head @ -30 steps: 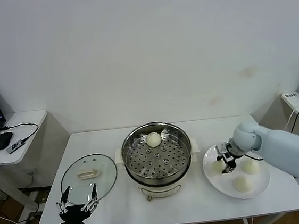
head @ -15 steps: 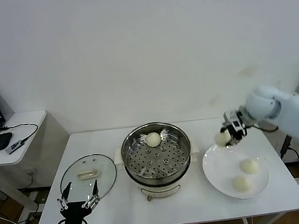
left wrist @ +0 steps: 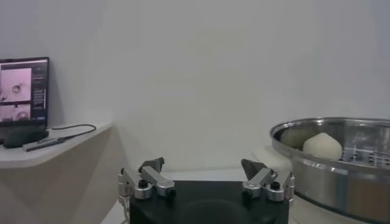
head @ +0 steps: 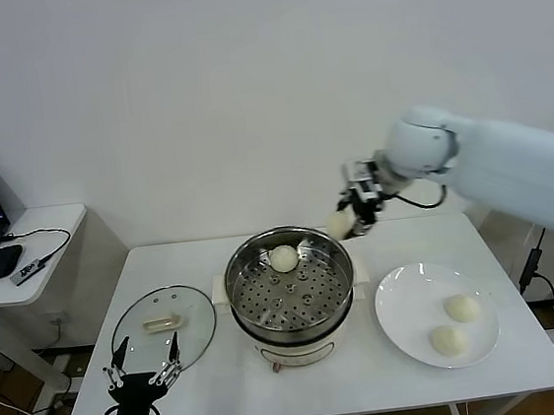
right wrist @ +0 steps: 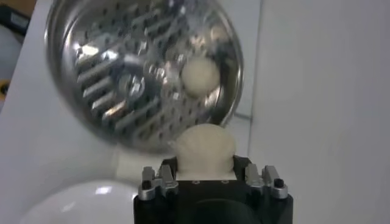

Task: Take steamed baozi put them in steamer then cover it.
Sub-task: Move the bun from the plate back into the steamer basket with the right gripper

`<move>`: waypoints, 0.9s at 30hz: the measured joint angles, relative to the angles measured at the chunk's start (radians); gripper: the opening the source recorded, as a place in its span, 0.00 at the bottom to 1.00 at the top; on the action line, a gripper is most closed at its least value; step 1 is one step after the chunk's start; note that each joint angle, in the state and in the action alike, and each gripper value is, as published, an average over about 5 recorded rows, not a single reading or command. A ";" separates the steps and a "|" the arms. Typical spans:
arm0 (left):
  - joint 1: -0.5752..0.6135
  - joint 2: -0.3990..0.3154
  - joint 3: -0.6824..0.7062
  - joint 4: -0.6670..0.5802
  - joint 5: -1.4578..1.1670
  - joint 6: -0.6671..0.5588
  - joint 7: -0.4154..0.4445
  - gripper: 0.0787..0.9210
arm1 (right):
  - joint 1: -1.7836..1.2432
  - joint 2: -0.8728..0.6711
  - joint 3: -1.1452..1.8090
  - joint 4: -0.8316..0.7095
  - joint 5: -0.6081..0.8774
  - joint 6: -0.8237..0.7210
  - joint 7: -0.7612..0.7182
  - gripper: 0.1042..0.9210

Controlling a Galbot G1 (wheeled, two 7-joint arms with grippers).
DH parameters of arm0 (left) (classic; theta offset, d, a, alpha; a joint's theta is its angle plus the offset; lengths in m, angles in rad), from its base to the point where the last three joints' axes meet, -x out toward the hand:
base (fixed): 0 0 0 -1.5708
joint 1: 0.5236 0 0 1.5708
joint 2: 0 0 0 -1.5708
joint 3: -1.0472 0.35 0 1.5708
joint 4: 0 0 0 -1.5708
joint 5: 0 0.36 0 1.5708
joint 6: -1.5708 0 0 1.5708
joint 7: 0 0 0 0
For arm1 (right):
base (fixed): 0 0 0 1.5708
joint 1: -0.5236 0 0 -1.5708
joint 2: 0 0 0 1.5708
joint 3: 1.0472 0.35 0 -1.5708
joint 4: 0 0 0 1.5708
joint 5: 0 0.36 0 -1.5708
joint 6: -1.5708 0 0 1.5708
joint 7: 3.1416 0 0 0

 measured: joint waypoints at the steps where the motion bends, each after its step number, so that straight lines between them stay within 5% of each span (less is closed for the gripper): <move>1: 0.000 -0.001 -0.001 -0.001 0.001 0.000 0.000 0.88 | -0.004 0.026 -0.003 -0.010 0.012 -0.010 0.009 0.58; 13: 0.008 -0.012 -0.017 -0.007 0.006 -0.002 0.001 0.88 | -0.111 0.274 -0.021 -0.122 0.084 -0.124 0.096 0.58; 27: 0.003 -0.014 -0.017 0.003 0.016 -0.005 0.001 0.88 | -0.196 0.393 -0.028 -0.204 0.082 -0.172 0.137 0.57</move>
